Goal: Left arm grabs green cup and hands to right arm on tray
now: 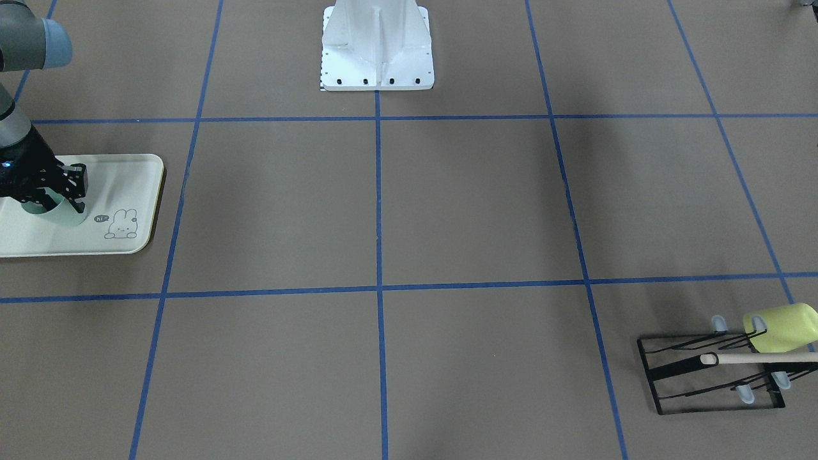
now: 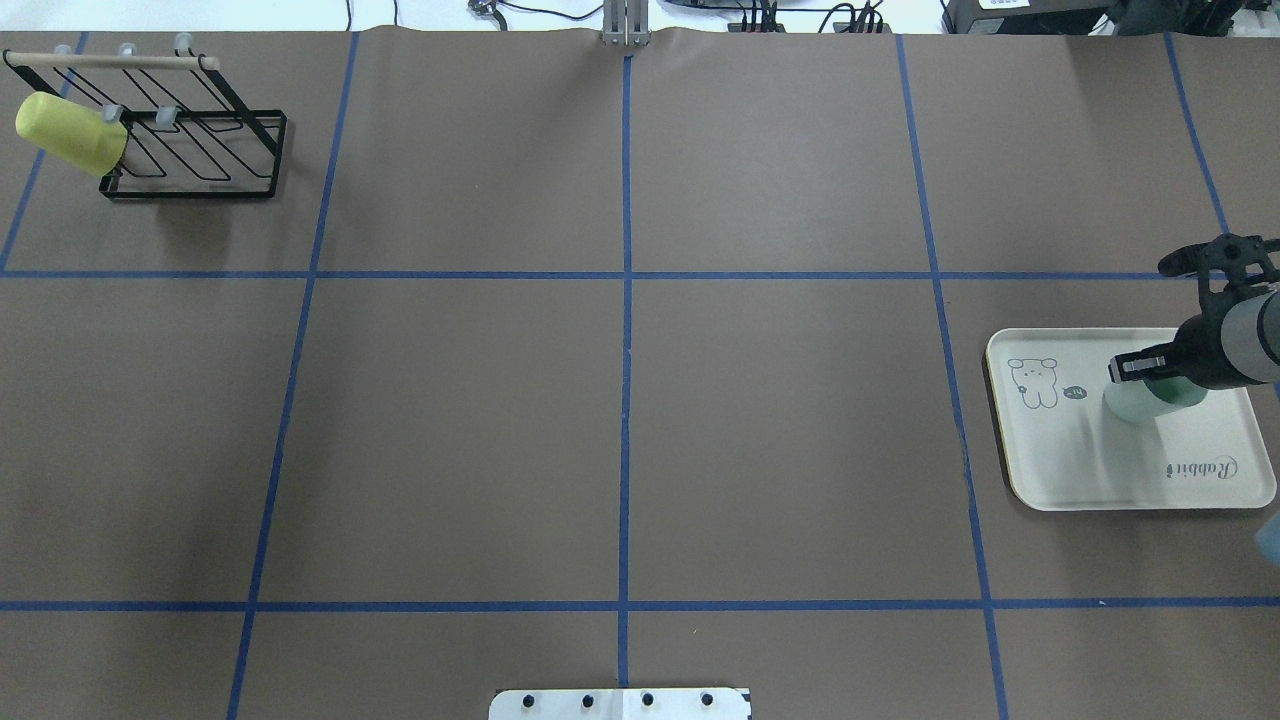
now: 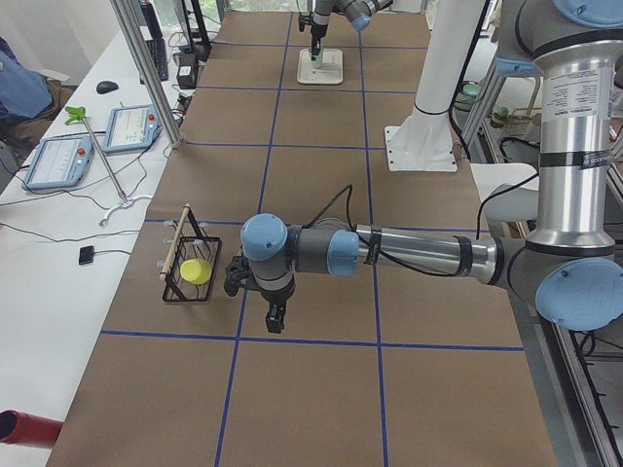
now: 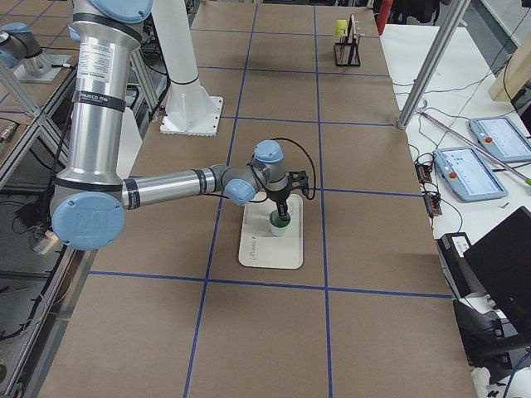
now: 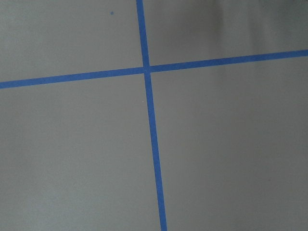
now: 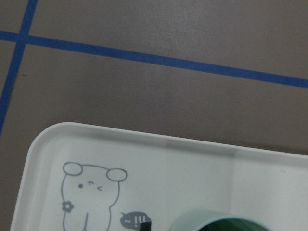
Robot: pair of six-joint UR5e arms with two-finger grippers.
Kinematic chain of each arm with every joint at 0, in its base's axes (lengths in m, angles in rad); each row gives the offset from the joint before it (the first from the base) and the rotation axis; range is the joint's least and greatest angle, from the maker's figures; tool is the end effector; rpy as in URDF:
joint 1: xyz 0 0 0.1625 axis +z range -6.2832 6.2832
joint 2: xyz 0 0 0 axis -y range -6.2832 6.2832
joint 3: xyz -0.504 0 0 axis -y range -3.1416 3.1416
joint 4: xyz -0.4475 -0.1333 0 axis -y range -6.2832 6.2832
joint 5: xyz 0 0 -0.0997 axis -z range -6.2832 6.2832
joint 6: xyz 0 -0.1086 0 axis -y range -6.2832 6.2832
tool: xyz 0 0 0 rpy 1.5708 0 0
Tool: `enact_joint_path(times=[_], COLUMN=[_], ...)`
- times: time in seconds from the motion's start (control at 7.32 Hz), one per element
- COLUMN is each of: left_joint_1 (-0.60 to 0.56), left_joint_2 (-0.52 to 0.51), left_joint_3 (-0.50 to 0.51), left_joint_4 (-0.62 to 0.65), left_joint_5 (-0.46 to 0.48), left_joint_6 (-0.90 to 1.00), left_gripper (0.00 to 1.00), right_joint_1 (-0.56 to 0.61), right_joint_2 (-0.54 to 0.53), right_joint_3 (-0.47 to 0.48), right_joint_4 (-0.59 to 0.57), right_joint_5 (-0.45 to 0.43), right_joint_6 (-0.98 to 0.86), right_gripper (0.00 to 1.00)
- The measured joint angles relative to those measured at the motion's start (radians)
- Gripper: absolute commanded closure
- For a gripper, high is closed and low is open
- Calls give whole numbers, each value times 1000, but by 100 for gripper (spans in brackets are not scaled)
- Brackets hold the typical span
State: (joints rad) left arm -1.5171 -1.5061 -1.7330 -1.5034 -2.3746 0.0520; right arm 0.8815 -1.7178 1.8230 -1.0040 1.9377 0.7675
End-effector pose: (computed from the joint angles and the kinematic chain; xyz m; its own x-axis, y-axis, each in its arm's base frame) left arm -0.0274 -0.5169 0.6942 0.6881 0.1107 -0.7171 -0.0895 0.9937 0.0675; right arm -0.2530 -0.4554 0.6313 0.7618 -0.1319 0.6343 -0.0434 0.9665 0.2531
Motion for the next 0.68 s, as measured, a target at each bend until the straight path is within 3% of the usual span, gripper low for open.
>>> enact_joint_path(times=[0.41,0.68], left_joint_1=[0,0], left_joint_2=[-2,-1], left_joint_3=[1,2], left_joint_4=[-3,-5], left_joint_5=[0,0], left_joint_6=[-1,-2], left_gripper=[0,0], right_joint_1=[67,159], right_joint_2=[15,13], right_joint_3=[57,132], right_joint_4=[-48,-168], right_joint_5=[54,132], right_joint_6=[-37,-143], right_gripper=[0,0])
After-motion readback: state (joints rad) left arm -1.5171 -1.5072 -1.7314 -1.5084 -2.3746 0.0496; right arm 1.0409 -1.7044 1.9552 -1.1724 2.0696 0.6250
